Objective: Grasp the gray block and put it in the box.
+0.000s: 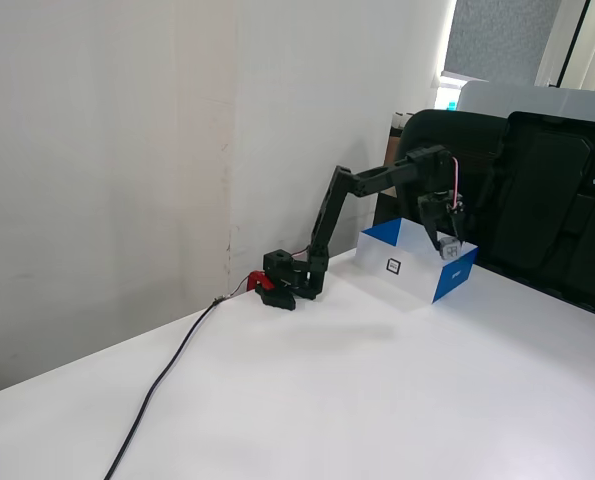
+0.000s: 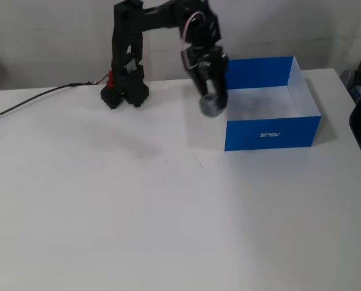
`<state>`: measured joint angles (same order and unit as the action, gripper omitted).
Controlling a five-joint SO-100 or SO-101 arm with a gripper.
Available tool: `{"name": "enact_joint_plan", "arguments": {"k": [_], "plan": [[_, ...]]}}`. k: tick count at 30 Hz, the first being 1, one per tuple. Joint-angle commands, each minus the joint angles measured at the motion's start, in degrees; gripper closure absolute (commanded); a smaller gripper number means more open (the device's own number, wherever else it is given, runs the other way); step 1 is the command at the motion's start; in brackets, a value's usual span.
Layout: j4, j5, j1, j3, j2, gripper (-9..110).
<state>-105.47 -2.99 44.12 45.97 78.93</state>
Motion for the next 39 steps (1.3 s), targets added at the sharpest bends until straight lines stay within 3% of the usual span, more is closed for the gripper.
{"name": "enact_joint_plan", "arguments": {"k": [1,11,20,22,23,26,29,33,36,39], "plan": [[-2.46,-0.7,6.77,-0.88,7.12,101],[-2.46,-0.35,22.15,0.88,5.89,101],[-2.46,-0.26,25.4,0.97,3.52,101],[-2.46,-0.35,25.4,0.97,3.52,92],[-2.46,-0.44,25.4,1.23,3.52,77],[-2.46,-0.7,25.4,1.67,3.43,59],[-2.46,-0.79,25.4,2.02,3.08,71],[-2.37,-0.7,25.22,2.02,2.9,76],[-2.37,-0.35,24.61,1.14,2.9,96],[-2.46,-0.26,23.03,0.62,3.43,100]]}}
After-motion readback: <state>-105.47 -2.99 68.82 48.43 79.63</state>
